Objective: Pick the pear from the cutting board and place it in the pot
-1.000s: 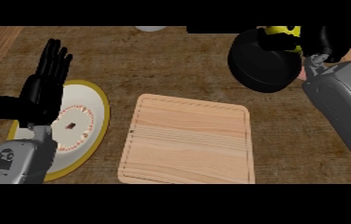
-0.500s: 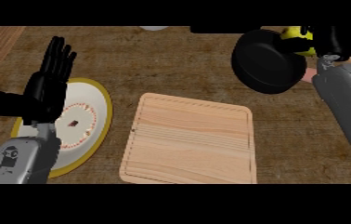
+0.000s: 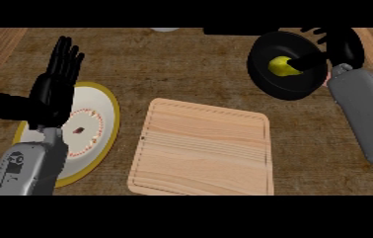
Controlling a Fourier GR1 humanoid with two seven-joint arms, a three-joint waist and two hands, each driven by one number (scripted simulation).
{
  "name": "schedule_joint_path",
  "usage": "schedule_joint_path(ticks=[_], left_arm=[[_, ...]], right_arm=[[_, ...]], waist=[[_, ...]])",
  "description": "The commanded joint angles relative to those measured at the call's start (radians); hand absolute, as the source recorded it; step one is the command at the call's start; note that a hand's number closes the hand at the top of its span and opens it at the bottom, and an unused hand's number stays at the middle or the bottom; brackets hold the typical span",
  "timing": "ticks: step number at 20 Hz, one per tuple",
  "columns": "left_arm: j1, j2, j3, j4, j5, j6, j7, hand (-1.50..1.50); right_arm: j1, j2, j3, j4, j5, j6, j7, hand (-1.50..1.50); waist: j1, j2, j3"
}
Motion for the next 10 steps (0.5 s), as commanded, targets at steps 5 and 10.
schedule_joint_path(ticks=[5,10], left_arm=[[0.038,-0.016,0.001,0.003,-0.009,-0.018,-0.025,0.00],[0.026,0.001,0.015,-0.026,-0.024,0.003,0.017,0.00]], right_arm=[[-0.019,0.077,-0.108,0.028,-0.088,-0.097,-0.236,-1.50],[-0.029,0.062,-0.234,-0.032,-0.208,-0.093,-0.194,-1.50]], waist=[[-0.006,-0.004,0.000],[-0.016,-0.008,0.000]])
